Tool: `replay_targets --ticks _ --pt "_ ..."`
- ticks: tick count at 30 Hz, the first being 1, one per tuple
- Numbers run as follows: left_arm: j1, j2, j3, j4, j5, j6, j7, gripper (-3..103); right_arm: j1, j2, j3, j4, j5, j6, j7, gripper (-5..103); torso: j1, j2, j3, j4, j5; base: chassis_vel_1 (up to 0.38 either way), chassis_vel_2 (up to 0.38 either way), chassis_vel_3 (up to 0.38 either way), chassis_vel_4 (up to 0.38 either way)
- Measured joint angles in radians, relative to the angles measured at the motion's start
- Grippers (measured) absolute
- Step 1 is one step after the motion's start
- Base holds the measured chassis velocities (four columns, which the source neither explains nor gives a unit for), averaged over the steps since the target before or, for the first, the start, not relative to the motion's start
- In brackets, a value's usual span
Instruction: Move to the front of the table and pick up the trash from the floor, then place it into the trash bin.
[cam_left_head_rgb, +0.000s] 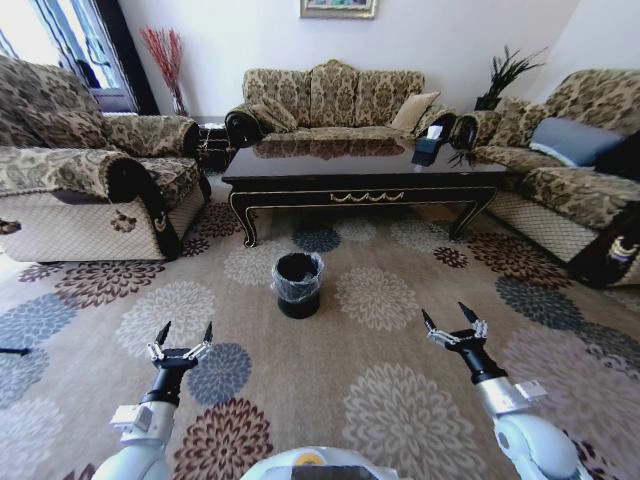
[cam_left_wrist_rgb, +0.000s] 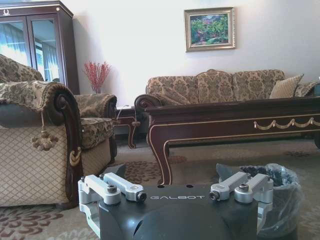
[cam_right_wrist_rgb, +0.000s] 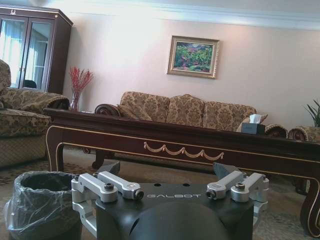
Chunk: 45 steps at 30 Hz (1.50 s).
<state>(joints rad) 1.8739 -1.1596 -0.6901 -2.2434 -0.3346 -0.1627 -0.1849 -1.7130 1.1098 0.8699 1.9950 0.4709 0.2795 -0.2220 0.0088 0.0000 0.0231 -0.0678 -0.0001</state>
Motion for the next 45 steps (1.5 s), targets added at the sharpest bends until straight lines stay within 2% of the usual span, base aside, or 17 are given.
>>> replay_targets --ticks 45 --pt "0.000 0.000 0.000 0.000 0.000 0.000 0.000 100 0.000 0.000 0.000 0.000 0.000 0.000 0.000 100 0.000 0.000 0.000 -0.0001 -0.0001 0.198 -0.201 -0.202 0.197"
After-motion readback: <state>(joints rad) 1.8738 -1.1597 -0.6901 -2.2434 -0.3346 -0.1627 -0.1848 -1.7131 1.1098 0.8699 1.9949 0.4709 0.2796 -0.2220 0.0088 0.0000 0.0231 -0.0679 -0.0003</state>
